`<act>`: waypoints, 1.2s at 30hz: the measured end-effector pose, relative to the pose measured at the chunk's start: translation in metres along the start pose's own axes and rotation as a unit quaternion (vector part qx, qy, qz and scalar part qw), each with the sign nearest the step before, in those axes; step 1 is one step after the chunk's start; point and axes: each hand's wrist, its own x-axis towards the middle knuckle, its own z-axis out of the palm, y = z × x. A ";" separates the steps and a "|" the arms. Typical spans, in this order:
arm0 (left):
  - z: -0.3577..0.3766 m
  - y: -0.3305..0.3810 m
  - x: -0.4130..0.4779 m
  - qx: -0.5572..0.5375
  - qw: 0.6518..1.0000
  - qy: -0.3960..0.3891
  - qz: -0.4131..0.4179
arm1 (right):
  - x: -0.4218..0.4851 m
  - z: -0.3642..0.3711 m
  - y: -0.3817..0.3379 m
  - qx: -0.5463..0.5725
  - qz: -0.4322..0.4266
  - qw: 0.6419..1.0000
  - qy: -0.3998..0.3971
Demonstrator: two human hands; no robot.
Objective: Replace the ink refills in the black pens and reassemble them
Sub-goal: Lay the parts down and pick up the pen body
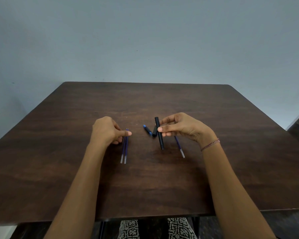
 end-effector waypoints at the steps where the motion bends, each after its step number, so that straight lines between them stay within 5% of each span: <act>1: 0.000 0.001 -0.001 0.014 1.000 -0.001 0.004 | 0.000 0.000 0.000 0.001 0.000 1.000 0.000; 12: -0.001 0.007 -0.004 0.087 0.996 -0.020 0.001 | 0.000 0.001 -0.002 0.008 0.000 1.000 0.001; 18: 0.004 0.006 -0.010 0.031 0.985 0.131 0.110 | -0.004 0.003 -0.003 0.021 -0.014 0.999 0.023; 24: 0.021 0.025 -0.024 -0.300 0.943 -0.086 0.118 | -0.003 0.006 -0.005 0.045 -0.043 0.997 0.049; 30: 0.034 0.032 -0.030 -0.334 0.916 -0.198 0.104 | -0.004 0.010 -0.004 0.038 -0.061 0.996 0.057; 36: 0.040 0.033 -0.031 -0.335 0.921 -0.181 0.088 | -0.006 0.011 -0.004 -0.014 -0.066 0.993 0.096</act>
